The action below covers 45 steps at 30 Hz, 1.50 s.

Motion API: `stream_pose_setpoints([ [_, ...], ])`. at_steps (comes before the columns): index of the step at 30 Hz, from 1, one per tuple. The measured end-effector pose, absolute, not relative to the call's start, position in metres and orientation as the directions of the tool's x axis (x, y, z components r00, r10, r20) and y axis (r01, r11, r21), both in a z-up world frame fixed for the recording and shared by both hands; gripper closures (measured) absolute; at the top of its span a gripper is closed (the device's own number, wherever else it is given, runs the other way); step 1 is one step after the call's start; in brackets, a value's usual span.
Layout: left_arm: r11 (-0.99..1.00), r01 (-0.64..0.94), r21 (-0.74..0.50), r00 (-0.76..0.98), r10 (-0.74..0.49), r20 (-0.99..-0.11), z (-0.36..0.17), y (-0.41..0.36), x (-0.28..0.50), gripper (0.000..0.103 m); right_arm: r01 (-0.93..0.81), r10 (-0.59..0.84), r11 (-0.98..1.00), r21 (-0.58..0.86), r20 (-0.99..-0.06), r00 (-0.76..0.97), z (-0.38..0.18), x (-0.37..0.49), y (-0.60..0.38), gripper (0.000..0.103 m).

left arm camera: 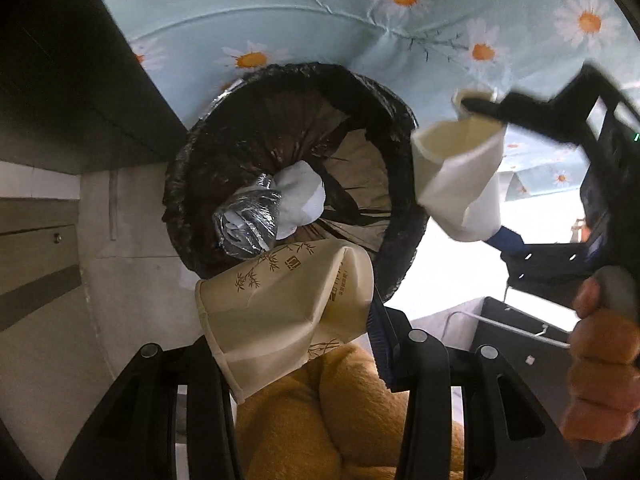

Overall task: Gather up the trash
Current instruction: 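Open both tools to drop the cup and tissue into the bin, then raise both tools back up toward the trash on the counter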

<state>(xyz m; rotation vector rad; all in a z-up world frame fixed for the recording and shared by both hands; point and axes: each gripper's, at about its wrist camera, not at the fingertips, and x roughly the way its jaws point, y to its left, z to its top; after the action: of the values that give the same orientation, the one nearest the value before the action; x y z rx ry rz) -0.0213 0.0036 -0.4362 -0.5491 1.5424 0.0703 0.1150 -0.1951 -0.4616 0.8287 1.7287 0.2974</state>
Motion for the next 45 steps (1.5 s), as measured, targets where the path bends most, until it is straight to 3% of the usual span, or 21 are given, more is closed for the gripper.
stream_pose_setpoints([
  [4, 0.882, -0.379, -0.280, 0.042, -0.286, -0.957, -0.442, 0.000, -0.020, 0.061, 0.344, 0.657, 0.729, 0.591, -0.746, -0.109, -0.457, 0.122, -0.190, 0.023],
  [6, 0.877, -0.379, -0.296, 0.035, -0.306, -0.952, -0.446, -0.002, -0.018, 0.049, 0.354, 0.670, 0.718, 0.600, -0.733, -0.117, -0.459, 0.125, -0.188, 0.022],
  [8, 0.875, -0.374, -0.306, 0.041, -0.314, -0.949, -0.445, -0.004, -0.016, 0.021, 0.363, 0.684, 0.704, 0.610, -0.720, -0.119, -0.458, 0.124, -0.188, 0.013],
  [9, 0.878, -0.373, -0.301, 0.039, -0.310, -0.950, -0.446, -0.005, -0.015, 0.020, 0.366, 0.687, 0.702, 0.611, -0.717, -0.118, -0.458, 0.124, -0.188, 0.013],
  [24, 0.882, -0.373, -0.287, 0.073, -0.281, -0.957, -0.413, 0.009, -0.017, 0.020, 0.341, 0.701, 0.695, 0.632, -0.701, -0.131, -0.437, 0.119, -0.210, 0.013],
  [33, 0.892, -0.359, -0.274, 0.195, -0.216, -0.957, -0.342, 0.011, -0.019, 0.020, 0.216, 0.700, 0.710, 0.670, -0.705, -0.114, -0.374, 0.113, -0.240, 0.013],
  [42, 0.917, -0.305, -0.257, 0.313, -0.158, -0.936, -0.264, -0.001, -0.021, 0.020, 0.053, 0.754, 0.656, 0.753, -0.650, -0.091, -0.306, 0.105, -0.255, 0.013],
  [45, 0.920, -0.298, -0.255, 0.353, -0.142, -0.925, -0.238, -0.004, -0.022, 0.020, -0.059, 0.756, 0.649, 0.758, -0.652, -0.060, -0.273, 0.103, -0.256, 0.013],
])
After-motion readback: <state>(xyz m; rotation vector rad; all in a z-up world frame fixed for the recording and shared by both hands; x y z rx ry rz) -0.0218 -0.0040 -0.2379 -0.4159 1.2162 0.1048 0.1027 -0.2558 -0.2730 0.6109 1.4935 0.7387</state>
